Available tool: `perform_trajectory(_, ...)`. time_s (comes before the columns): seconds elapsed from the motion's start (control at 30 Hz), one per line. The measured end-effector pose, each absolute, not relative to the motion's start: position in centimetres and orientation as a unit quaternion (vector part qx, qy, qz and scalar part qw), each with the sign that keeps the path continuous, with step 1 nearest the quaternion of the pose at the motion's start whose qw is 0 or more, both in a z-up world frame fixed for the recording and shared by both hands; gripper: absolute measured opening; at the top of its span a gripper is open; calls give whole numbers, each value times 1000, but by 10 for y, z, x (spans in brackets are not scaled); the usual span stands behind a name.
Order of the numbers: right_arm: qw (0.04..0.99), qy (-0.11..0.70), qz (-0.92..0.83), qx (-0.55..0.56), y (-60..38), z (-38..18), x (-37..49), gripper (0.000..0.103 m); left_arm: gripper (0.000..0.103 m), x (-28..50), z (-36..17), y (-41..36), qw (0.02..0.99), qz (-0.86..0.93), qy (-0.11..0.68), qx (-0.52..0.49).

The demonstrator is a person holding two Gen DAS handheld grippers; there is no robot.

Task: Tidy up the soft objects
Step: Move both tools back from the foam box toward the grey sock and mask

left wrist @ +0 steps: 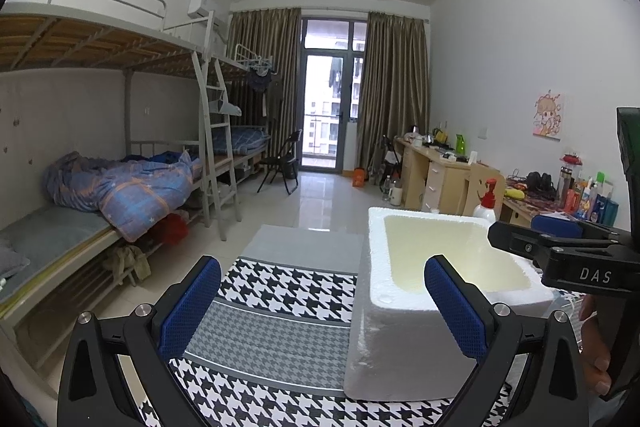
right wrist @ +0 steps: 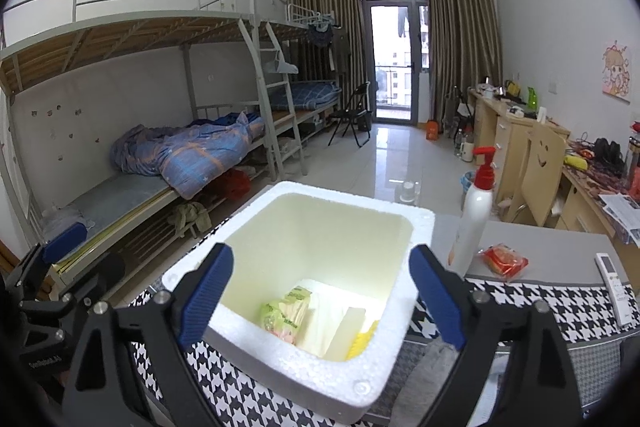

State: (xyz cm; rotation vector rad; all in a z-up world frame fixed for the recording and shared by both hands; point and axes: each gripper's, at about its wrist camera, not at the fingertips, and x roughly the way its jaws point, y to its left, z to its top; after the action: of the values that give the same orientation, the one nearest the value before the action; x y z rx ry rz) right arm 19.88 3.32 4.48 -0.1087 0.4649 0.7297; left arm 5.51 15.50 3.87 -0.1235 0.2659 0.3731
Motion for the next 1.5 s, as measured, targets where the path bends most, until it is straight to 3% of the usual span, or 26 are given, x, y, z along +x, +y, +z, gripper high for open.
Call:
perform_trajectory(0.17,910,213,352,-50,26,48,193,96,102,52,43,149,974,181,126,-55)
perform_trajectory(1.5,934,164,317,-33,-49,45,155,96,102,30,50,91,988,118,98,-32)
